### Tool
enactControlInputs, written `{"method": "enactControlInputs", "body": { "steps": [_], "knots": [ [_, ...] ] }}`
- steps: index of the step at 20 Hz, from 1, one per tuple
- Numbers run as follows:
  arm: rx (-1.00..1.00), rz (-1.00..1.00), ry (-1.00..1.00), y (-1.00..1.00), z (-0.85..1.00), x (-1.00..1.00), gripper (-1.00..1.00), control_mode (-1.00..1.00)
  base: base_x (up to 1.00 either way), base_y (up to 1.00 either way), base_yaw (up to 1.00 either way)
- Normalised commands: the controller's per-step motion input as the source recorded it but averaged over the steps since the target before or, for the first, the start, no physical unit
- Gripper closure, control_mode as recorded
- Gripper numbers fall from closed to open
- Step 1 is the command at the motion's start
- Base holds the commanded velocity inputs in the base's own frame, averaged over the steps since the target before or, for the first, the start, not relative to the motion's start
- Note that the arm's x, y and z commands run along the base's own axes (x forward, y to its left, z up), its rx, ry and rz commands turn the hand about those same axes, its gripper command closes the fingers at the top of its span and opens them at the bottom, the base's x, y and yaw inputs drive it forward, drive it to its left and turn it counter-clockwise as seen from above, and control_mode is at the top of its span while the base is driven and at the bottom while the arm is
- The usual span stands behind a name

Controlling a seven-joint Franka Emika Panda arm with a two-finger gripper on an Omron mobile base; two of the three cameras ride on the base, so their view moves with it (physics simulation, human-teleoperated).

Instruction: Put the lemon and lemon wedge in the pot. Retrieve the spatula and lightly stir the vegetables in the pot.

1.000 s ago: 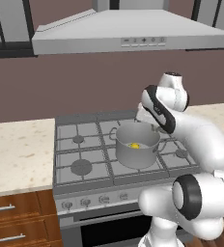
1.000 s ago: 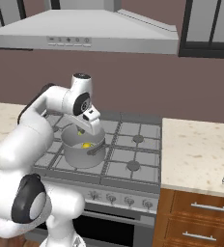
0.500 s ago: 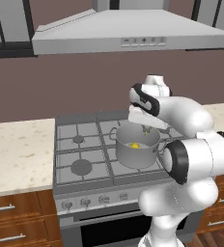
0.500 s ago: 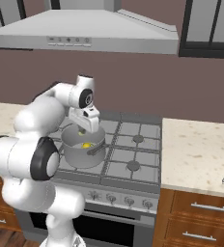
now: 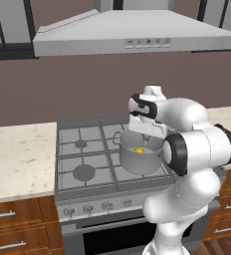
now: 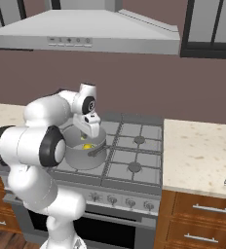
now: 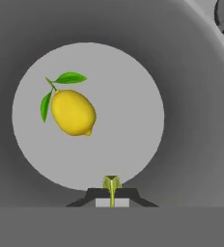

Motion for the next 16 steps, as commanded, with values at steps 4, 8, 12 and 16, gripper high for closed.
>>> {"method": "enactControlInputs", "body": {
  "steps": [4,8,12,16],
  "knots": [
    [0.00,-0.08,-0.03,0.04,-0.34,0.00,1.00,-1.00,0.00,0.00,0.00],
    [0.00,-0.08,-0.04,0.01,-0.22,0.00,1.00,-1.00,0.00,0.00,0.00],
    [0.00,-0.06,-0.03,0.07,-0.20,0.03,1.00,-1.00,0.00,0.00,0.00],
    [-0.01,-0.04,-0.03,0.08,-0.15,0.06,1.00,-1.00,0.00,0.00,0.00]
  ]
}}
